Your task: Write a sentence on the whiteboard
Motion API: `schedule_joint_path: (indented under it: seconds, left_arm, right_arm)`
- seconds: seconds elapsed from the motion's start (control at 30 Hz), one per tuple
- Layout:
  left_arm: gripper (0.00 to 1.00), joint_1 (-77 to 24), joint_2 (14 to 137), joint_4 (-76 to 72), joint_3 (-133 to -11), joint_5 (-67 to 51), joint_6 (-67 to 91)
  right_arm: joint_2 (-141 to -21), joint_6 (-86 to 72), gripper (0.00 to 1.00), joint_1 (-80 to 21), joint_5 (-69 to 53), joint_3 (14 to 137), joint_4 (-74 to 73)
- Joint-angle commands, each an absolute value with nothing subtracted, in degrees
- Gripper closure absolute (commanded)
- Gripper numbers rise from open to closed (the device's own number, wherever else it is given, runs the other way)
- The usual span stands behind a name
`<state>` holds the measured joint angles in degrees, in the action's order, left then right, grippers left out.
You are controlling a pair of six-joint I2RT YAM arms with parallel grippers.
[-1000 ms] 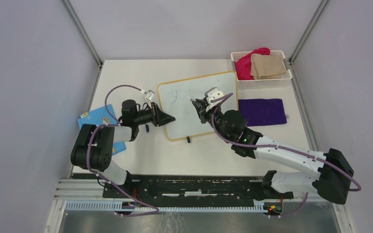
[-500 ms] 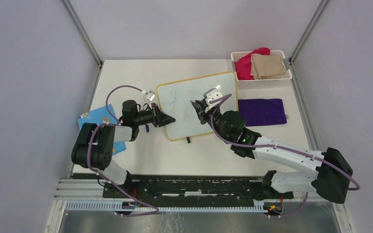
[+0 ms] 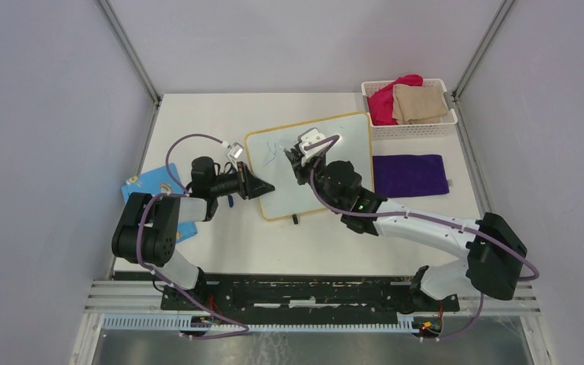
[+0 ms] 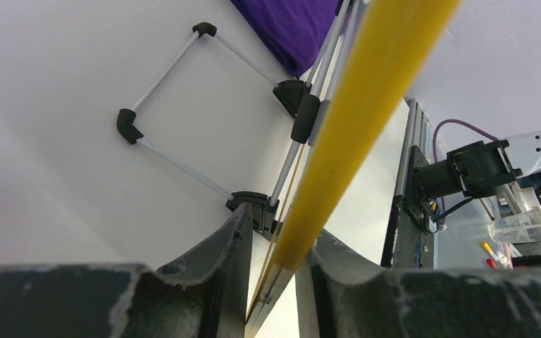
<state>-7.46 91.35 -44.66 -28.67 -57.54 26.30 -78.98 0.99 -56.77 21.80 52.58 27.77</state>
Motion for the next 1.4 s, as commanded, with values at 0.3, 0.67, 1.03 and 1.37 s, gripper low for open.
schedule_joint_path:
  seconds: [0.3,0.67,1.03,1.37]
  left_arm:
    - [0.67,-7.3,91.4,-42.9,-29.1,-55.0,22.3]
    - [0.67,-7.3,91.0,-42.1,-29.3,-54.7,21.8]
    - [0.66,-7.3,91.0,-41.5,-29.4,-54.4,21.4]
    - [0.66,-7.3,90.8,-40.9,-29.5,-54.2,21.0]
  right_arm:
    - [-84.2,2.6,1.0,-56.8,26.8,60.5,24.7]
    - [-86.5,2.8,1.0,-56.6,27.8,61.7,24.9]
    - [-86.5,2.8,1.0,-56.6,27.4,59.5,23.8]
    - [-84.2,2.6,1.0,-56.6,27.8,55.4,23.6]
